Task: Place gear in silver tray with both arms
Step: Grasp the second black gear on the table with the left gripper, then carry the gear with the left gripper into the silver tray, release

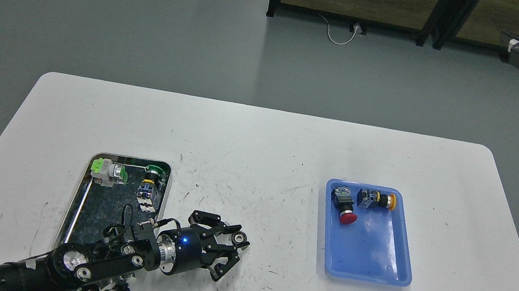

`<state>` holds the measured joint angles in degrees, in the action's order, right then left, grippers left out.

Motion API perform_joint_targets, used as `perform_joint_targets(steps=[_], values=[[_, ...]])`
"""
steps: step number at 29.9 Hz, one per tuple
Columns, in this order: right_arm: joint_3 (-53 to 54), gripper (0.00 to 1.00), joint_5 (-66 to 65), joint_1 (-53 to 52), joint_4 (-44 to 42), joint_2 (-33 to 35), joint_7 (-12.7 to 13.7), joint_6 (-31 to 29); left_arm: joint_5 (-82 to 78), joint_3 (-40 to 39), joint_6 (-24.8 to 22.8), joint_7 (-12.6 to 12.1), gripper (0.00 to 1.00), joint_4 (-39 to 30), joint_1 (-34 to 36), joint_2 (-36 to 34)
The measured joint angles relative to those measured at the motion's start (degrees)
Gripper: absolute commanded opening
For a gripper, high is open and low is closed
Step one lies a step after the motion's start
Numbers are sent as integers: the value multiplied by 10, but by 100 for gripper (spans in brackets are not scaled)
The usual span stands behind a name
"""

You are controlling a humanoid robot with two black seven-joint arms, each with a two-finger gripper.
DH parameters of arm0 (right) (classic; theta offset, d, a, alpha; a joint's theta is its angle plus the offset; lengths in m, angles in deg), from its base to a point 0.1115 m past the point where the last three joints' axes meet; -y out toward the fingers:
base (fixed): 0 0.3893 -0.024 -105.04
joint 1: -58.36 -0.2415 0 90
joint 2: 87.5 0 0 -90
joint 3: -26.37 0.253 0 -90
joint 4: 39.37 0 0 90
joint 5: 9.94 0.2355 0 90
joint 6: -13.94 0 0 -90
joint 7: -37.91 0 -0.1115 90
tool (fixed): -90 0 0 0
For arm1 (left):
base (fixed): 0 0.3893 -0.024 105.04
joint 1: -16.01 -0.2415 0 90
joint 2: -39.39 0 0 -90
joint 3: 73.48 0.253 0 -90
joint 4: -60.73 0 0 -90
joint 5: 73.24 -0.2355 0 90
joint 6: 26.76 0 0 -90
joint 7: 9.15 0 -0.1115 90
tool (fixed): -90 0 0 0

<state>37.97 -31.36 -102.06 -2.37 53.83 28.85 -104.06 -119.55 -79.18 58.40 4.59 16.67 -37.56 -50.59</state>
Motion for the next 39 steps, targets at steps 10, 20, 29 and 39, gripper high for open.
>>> perform_joint_targets(steps=[10,20,29,39], values=[[0,83,0,0,0,1,0,0,1,-2,1,-18,22,-24,13,-1],[2,84,0,1,-1,-1,-2,0,23,-83,2,-50,22,-152,27,-123],[10,84,-2,2,-16,-30,-2,0,59,-103,7,-53,22,-297,6,-350],[11,84,-3,1,-47,-75,-2,0,57,-95,42,-43,23,-294,-60,-381]])
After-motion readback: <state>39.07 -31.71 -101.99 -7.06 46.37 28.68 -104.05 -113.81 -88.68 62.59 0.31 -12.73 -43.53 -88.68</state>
